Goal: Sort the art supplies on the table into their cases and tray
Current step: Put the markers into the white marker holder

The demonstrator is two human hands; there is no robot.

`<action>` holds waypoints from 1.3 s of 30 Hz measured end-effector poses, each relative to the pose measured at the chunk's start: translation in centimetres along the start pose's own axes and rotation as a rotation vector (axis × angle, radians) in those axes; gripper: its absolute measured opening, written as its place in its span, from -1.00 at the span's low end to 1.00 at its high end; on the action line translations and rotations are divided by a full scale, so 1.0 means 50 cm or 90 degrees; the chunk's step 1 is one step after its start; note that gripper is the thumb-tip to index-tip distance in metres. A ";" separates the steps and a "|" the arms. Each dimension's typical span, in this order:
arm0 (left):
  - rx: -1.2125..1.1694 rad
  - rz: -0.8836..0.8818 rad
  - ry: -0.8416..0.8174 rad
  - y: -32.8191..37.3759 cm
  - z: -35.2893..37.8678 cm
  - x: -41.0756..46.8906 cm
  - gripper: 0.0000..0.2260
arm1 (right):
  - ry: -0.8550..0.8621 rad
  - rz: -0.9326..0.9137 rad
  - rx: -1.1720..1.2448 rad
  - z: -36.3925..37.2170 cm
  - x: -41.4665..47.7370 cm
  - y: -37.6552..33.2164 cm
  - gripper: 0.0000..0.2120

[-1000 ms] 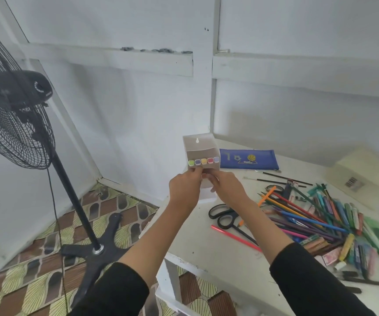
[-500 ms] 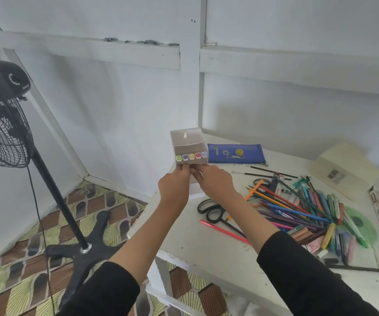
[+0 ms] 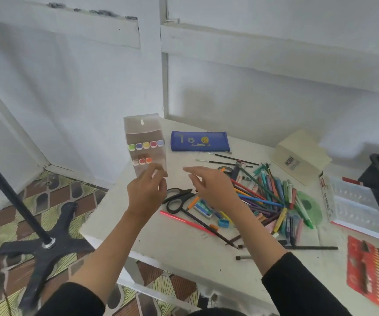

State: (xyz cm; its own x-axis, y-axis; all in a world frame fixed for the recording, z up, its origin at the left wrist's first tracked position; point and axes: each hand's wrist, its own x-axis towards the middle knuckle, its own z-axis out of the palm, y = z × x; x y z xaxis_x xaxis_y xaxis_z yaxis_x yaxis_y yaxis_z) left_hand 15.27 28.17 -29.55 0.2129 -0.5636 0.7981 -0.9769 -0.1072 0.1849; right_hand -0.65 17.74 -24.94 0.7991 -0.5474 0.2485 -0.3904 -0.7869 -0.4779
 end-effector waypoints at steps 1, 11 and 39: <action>-0.015 0.018 -0.010 0.016 0.011 0.003 -0.84 | -0.007 0.023 0.002 -0.011 -0.022 0.030 -0.72; -0.162 0.027 -0.221 0.234 0.183 0.059 -0.76 | 0.073 0.337 -0.028 -0.179 -0.177 0.315 -0.81; -0.095 -0.080 -0.707 0.405 0.480 0.201 -0.81 | -0.012 0.428 0.036 -0.211 -0.193 0.503 -0.43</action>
State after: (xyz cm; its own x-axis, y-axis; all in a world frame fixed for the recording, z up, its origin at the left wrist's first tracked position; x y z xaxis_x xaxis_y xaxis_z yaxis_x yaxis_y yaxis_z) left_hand -2.85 0.68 -31.54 0.1014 -0.9803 -0.1695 -0.9219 -0.1566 0.3544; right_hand -23.00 0.23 -30.44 0.3985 -0.9075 -0.1325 -0.7813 -0.2602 -0.5674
